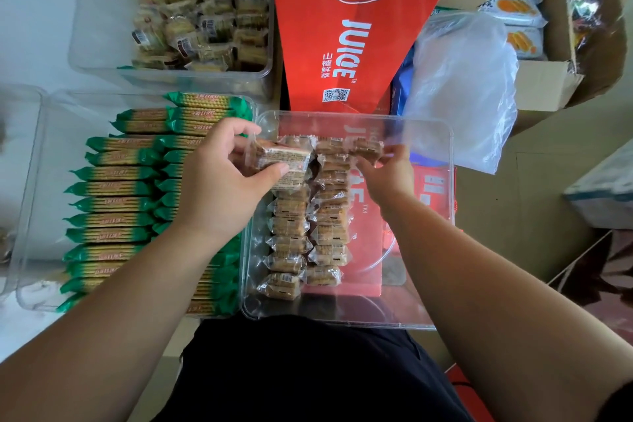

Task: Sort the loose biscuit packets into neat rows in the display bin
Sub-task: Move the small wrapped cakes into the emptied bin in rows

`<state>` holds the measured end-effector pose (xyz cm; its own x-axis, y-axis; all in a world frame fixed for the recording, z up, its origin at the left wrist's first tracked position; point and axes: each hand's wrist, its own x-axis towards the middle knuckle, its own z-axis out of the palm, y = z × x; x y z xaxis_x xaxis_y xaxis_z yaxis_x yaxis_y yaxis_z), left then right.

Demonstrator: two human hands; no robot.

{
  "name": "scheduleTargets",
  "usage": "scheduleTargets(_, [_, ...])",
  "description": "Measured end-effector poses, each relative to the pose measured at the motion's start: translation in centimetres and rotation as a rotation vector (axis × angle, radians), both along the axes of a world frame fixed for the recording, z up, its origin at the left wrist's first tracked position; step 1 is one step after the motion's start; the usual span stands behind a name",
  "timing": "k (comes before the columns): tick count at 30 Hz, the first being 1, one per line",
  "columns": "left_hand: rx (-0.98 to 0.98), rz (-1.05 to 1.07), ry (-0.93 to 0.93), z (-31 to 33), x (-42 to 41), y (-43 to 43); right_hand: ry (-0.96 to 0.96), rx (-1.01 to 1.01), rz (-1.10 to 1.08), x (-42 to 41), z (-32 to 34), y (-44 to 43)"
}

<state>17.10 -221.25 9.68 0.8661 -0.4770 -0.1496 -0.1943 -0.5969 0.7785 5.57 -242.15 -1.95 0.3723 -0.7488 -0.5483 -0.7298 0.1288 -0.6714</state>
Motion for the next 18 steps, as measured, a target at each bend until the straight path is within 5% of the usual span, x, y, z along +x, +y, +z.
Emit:
scheduleTargets(12, [-0.025,0.005,-0.013,0.0,-0.1,0.4,0.011,0.262,-0.127,0.1,0.2,2.6])
scheduleTargets(18, [-0.043,0.002,-0.01,0.2,0.0,0.8,-0.016,0.581,0.258,-1.7,1.8,6.1])
